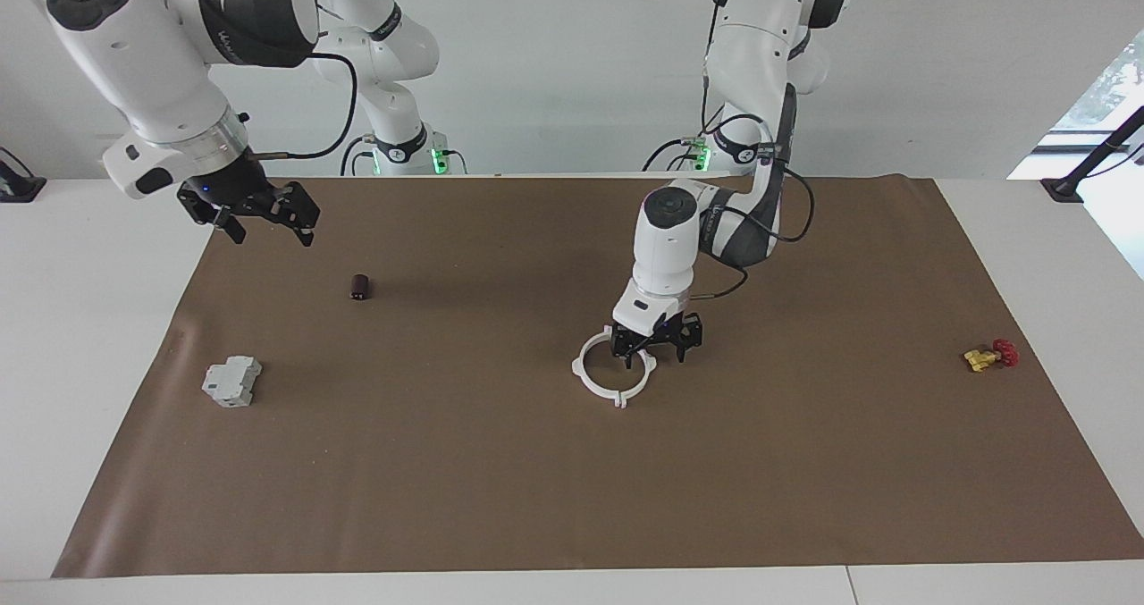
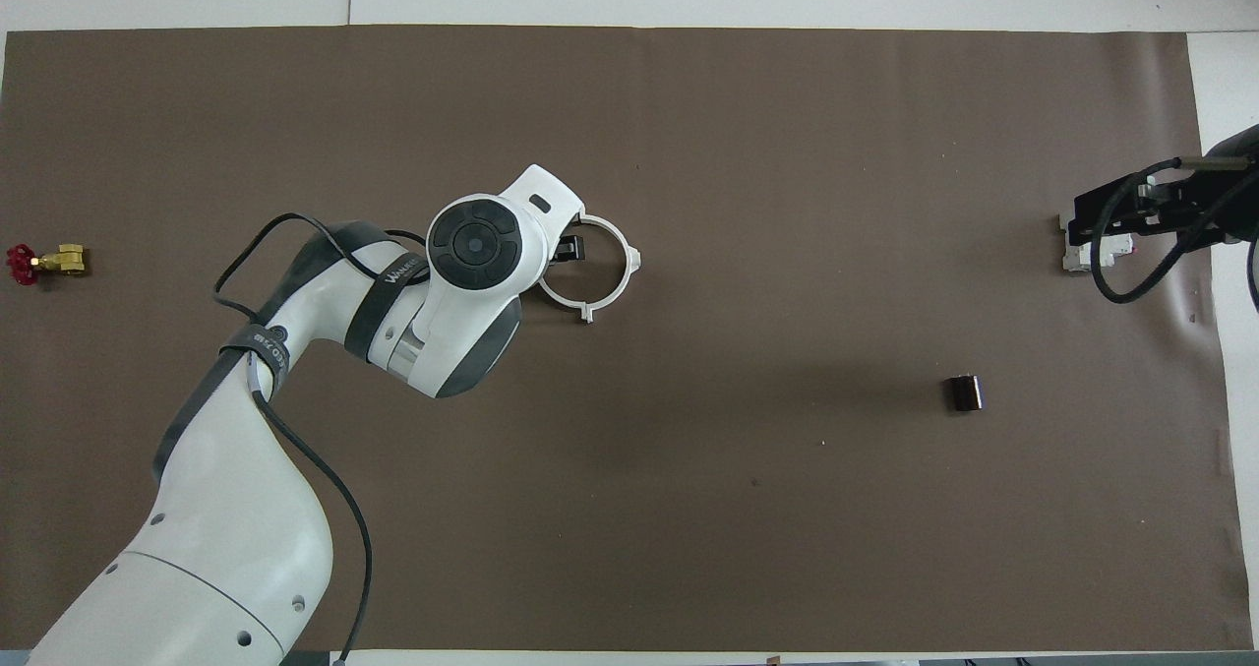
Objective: Assemble drain pipe with both arms
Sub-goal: 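Open the left gripper and withdraw it from the joined ring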
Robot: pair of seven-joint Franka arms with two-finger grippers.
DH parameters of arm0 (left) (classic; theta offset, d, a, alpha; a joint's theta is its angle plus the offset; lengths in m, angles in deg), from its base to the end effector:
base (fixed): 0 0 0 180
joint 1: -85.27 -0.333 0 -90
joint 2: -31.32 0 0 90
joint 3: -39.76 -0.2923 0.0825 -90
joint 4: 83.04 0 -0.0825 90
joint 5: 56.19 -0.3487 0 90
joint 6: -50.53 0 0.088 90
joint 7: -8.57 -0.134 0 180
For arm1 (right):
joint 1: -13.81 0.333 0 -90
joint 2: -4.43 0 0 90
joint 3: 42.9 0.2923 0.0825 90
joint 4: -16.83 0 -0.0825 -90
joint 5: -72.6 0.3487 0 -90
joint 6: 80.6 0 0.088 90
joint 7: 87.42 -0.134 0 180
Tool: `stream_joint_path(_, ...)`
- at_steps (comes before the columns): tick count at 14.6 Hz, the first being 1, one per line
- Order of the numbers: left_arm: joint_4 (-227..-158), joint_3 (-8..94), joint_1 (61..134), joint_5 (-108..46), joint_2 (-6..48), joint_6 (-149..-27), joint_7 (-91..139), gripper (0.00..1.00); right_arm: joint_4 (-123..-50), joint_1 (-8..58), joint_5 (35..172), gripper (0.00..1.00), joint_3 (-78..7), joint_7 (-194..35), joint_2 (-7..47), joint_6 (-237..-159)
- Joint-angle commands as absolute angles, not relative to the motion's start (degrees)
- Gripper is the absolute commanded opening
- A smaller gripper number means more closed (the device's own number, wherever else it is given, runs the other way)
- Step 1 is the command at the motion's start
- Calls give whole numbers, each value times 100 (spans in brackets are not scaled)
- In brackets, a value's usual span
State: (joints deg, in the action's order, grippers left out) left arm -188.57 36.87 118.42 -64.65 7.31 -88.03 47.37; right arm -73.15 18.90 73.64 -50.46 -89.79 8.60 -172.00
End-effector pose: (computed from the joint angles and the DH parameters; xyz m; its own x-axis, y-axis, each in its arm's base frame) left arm 0.5396 -0.3131 0.2901 0.9791 0.0380 0.1997 0.0411 -0.9991 -0.0111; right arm 0.5383 -0.0187 0.5378 0.9953 -0.0849 -0.0477 -0.0853 -0.9963 -0.0066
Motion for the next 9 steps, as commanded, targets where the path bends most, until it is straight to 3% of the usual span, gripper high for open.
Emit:
stream_joint_path(1, -19009, 3704, 11648, -6533, 970, -8869, 4715, 100, -7440, 1855, 7295, 100, -4993, -8847, 741, -17288)
stream_joint_path(9, -19026, 3722, 10708, -6533, 1057, -8834, 4074, 100, -7423, 1882, 7295, 100, -4993, -8847, 715, -17271)
